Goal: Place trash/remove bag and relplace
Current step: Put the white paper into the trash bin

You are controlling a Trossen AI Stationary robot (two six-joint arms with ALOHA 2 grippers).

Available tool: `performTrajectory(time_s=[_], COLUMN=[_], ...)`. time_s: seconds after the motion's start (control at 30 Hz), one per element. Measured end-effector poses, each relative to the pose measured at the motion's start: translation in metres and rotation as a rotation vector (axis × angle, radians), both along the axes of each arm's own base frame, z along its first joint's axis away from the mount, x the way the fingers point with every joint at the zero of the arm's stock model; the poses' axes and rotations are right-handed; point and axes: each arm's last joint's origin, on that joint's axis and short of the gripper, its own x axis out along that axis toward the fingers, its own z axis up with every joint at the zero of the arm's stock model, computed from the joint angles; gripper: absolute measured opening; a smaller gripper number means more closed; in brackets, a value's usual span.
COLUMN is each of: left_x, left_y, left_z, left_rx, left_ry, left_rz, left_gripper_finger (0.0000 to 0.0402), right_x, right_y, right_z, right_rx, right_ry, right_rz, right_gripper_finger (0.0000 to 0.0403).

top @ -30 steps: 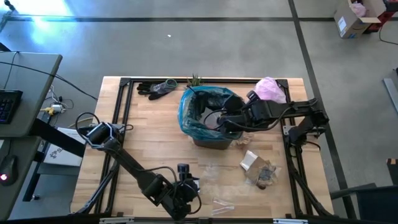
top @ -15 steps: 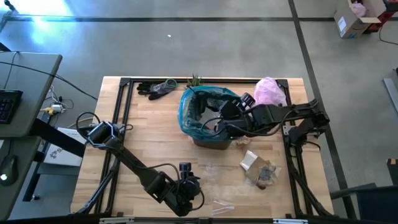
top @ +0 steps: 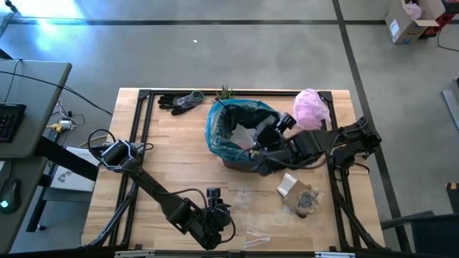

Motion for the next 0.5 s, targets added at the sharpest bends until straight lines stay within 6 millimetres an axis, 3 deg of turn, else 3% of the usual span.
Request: performTrajectory(time_s=[0.3,0.5], left_x=[0.000,0.009], left_y=[-0.003,-0.004], left_z=[-0.005,-0.031], left_rx=[-0.031,-0.020], left_ry=[0.080,0.180], left_rz=[-0.107,-0.175], left_gripper_finger=[0.0165,0.0165], right_x=[-0.027,-0.059], right_y=[0.063,0.115], right_z=[0.014,0.012], right_rx=[0.037,0.148], right_ry=[-0.095,-0.165], right_rz=[0.174,0.284], right_gripper_finger=[0.0283,0.0283])
